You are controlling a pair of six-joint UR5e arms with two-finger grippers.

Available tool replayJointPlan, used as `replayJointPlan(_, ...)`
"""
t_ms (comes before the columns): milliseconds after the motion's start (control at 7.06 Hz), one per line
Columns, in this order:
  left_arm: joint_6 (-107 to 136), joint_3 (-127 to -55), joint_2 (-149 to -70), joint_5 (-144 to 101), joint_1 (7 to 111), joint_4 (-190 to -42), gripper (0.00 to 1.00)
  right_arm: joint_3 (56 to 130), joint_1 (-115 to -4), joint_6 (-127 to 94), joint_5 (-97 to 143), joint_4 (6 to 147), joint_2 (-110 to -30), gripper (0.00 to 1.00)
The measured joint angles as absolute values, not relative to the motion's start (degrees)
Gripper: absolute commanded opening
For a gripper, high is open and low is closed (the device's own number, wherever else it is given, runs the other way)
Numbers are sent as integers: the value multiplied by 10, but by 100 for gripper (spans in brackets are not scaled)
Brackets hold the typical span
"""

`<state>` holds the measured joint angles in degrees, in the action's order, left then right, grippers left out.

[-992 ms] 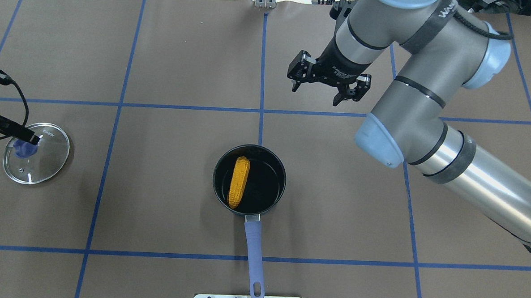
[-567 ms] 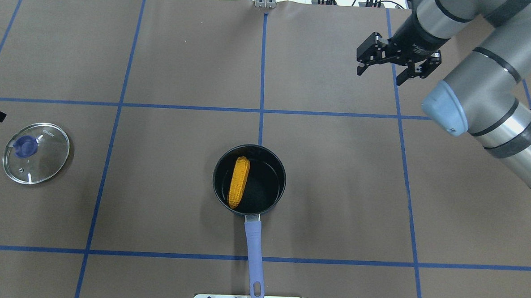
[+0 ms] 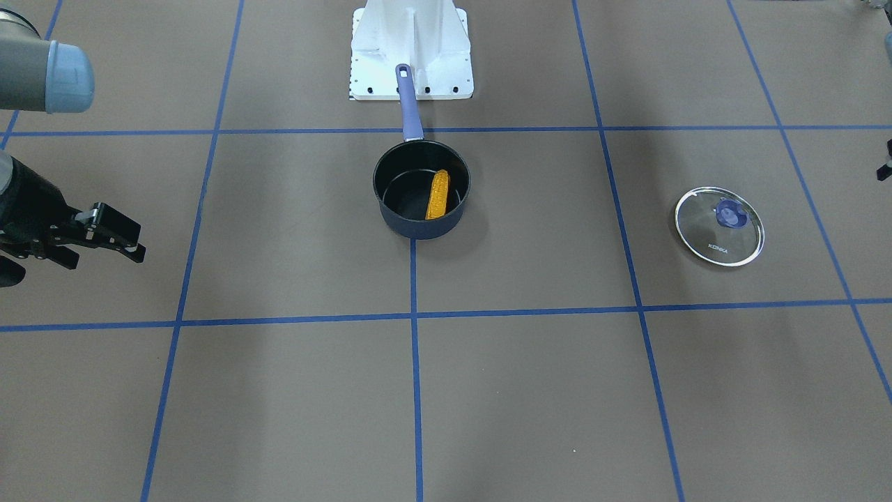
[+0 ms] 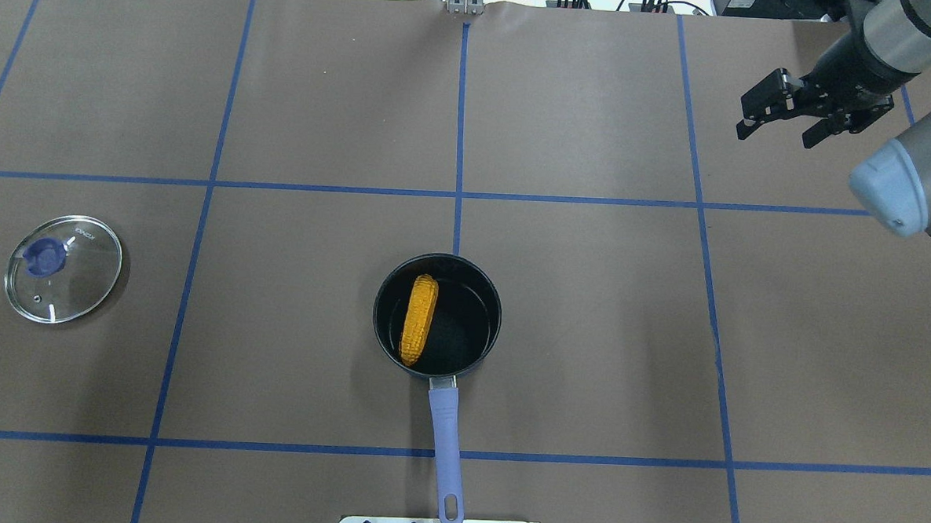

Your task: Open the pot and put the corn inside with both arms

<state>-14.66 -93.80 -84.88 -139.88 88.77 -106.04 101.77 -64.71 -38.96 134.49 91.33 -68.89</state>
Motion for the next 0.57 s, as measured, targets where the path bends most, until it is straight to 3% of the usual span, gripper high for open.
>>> replayJointPlan(567,-232,-899,-848,-1398,933,-1048,98,994,-735,-214,1346,918,-771,100)
